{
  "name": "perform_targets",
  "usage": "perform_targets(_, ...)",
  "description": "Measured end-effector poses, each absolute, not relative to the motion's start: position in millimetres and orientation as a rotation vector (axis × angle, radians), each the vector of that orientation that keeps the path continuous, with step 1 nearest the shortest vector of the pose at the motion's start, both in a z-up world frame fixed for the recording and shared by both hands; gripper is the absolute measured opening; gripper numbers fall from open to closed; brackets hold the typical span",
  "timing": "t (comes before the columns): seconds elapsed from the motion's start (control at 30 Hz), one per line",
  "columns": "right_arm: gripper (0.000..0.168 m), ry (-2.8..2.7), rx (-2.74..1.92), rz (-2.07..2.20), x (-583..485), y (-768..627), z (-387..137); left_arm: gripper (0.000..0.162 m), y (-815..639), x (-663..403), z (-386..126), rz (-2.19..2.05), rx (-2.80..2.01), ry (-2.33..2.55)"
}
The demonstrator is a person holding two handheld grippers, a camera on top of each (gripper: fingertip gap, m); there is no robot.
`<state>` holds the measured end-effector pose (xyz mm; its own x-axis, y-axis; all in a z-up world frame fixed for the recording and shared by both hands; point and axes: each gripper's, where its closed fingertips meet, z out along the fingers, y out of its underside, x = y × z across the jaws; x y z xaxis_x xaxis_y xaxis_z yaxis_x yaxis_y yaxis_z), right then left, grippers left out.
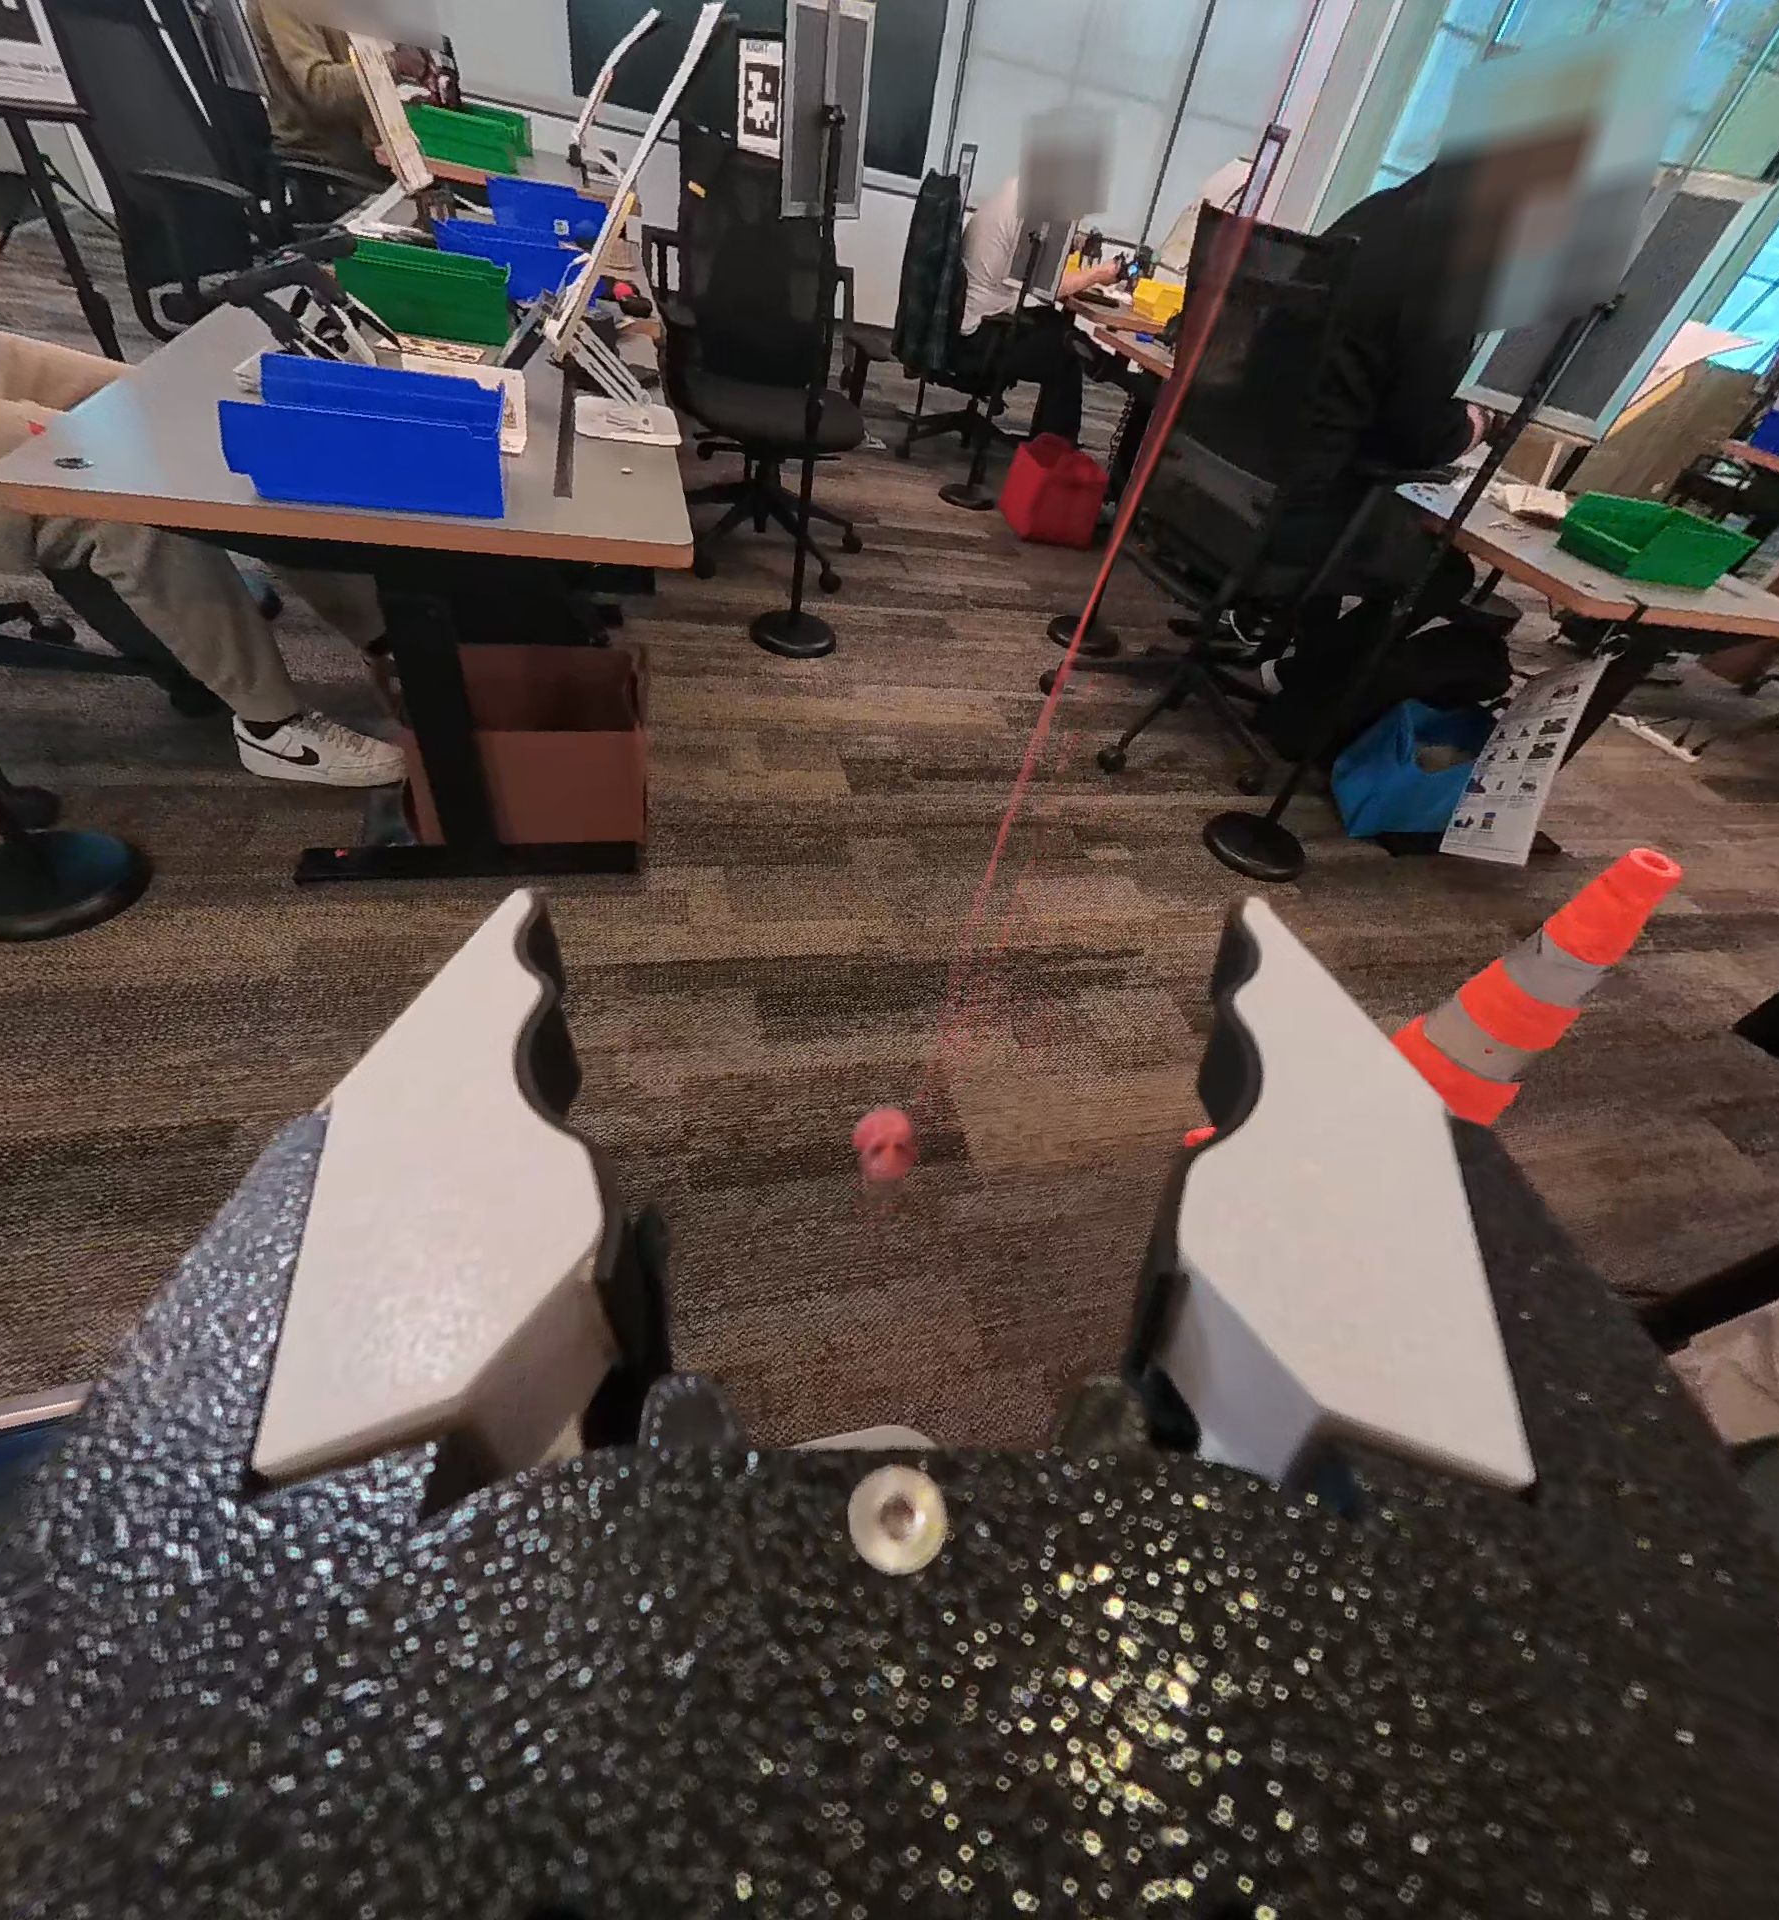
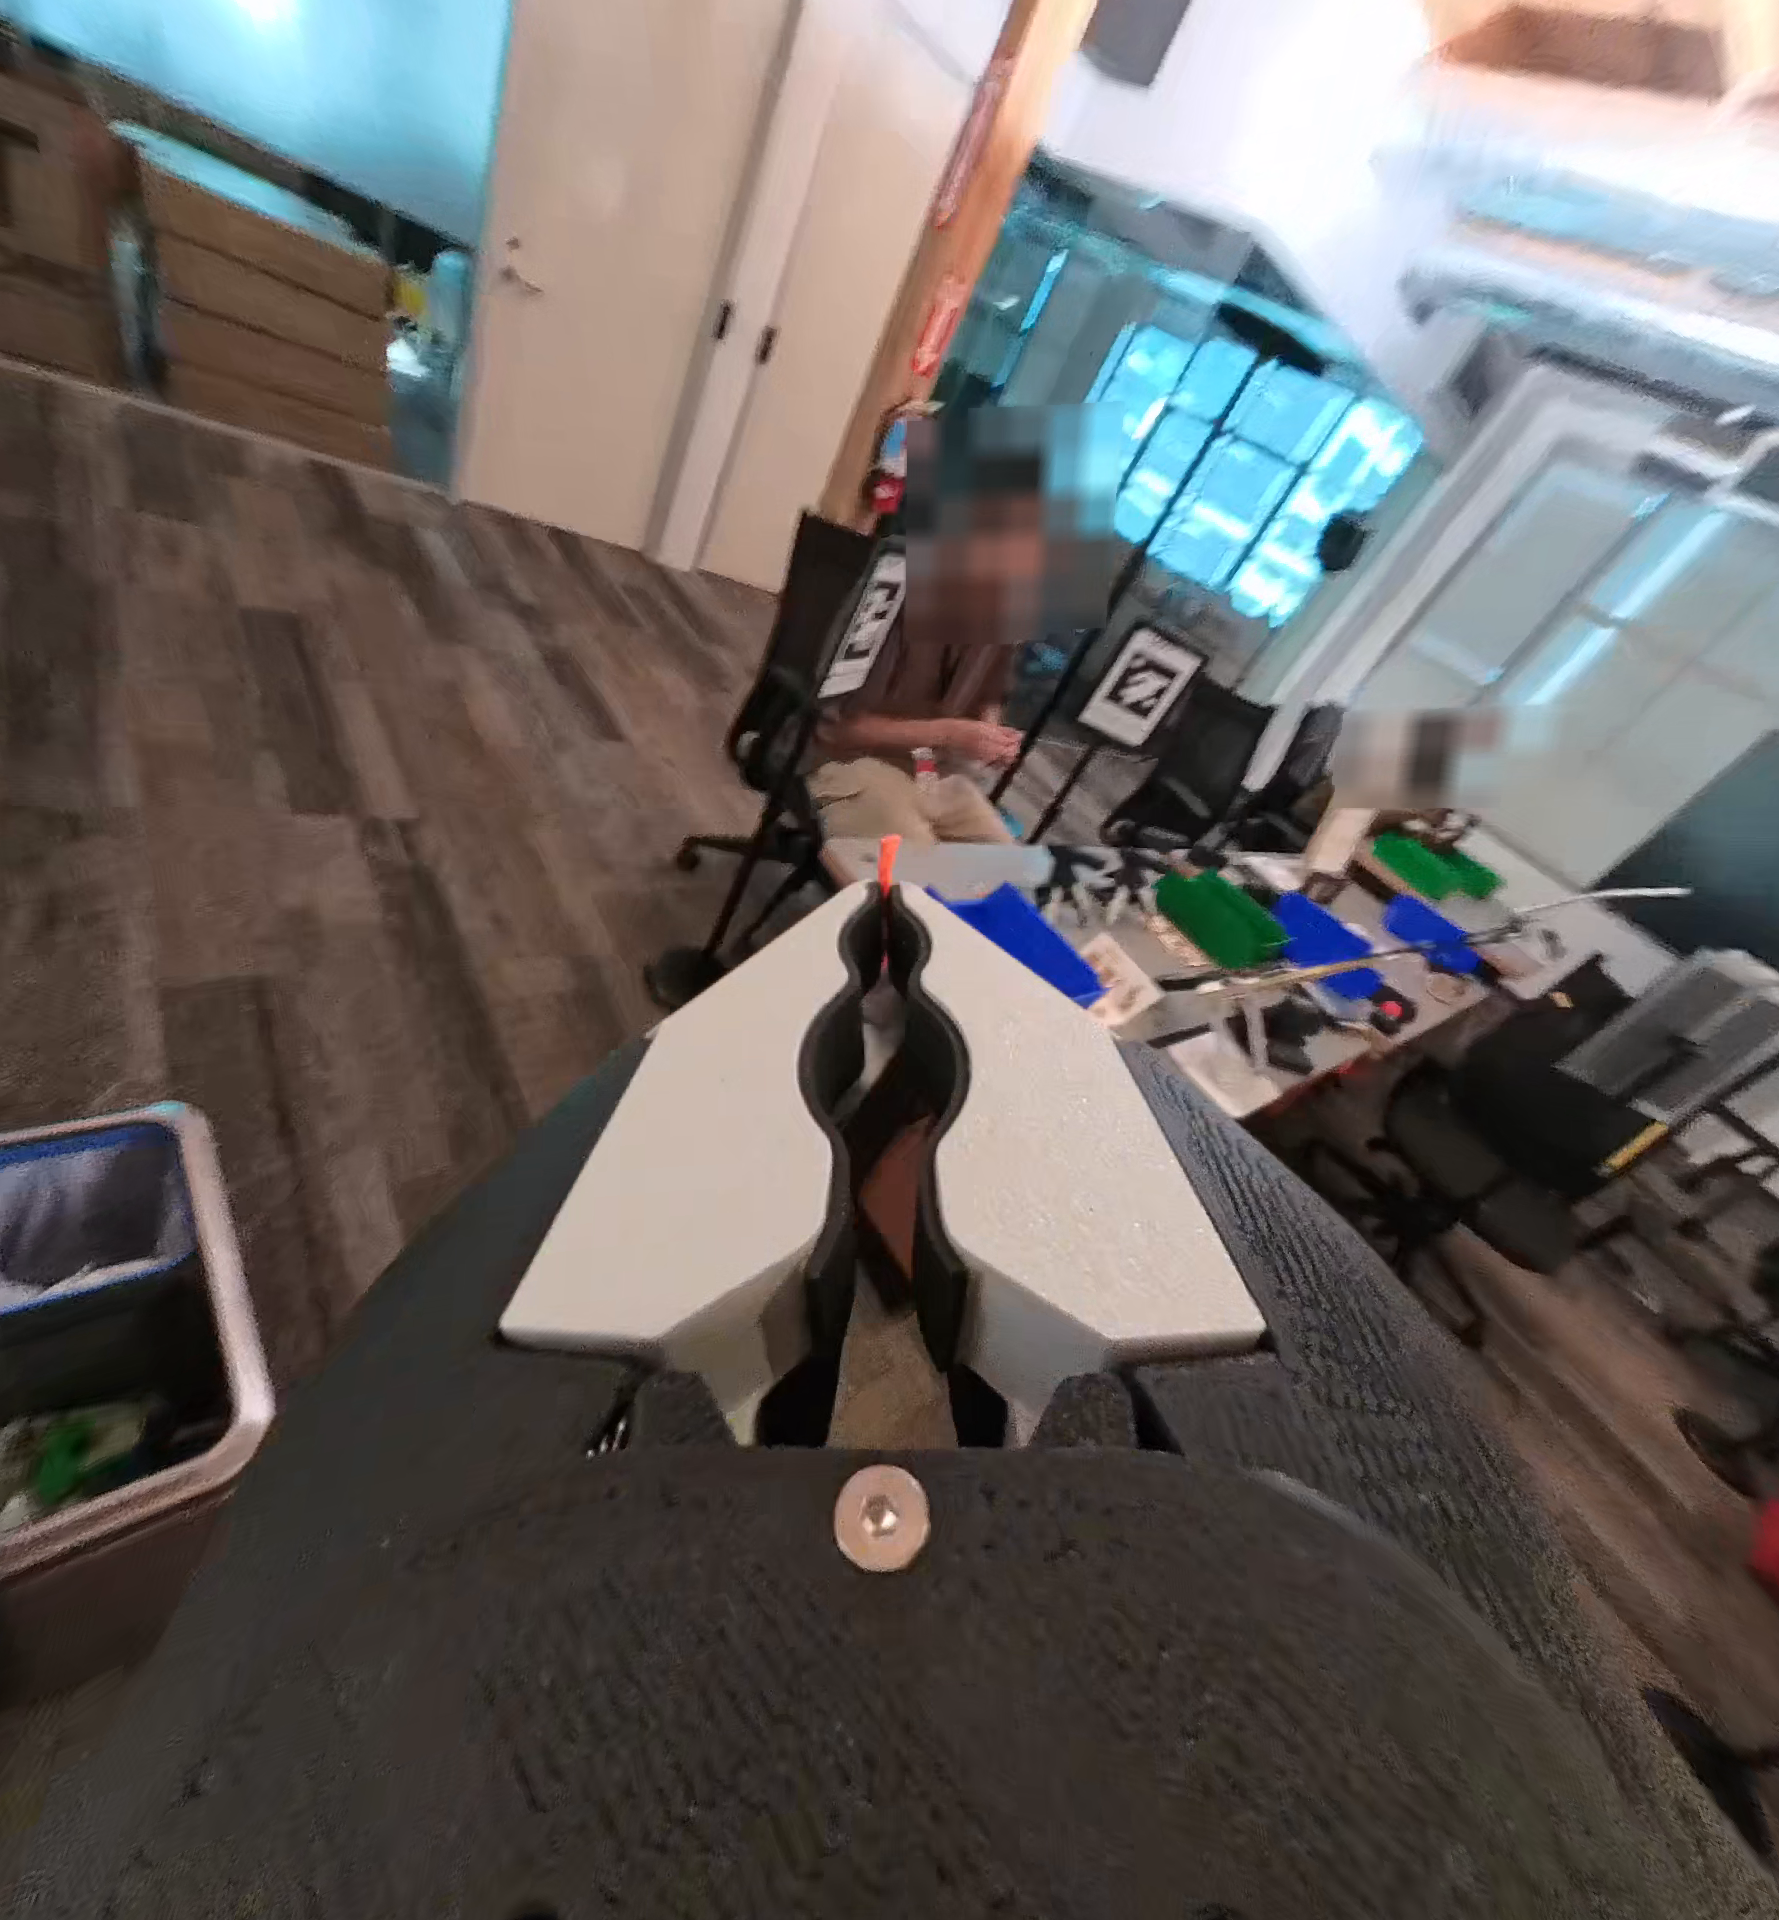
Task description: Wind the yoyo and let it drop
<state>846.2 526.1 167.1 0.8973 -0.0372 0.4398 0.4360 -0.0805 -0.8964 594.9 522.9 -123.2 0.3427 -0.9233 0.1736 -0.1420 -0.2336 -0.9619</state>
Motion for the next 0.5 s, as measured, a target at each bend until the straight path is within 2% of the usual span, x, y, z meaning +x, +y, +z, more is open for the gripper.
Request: perform_targets(0.5,0.0,-0.272,-1.665,-0.425,870.1,578.7,153.2,0.122,519.7,583.3,-112.9,-0.998,-1.649,0.973)
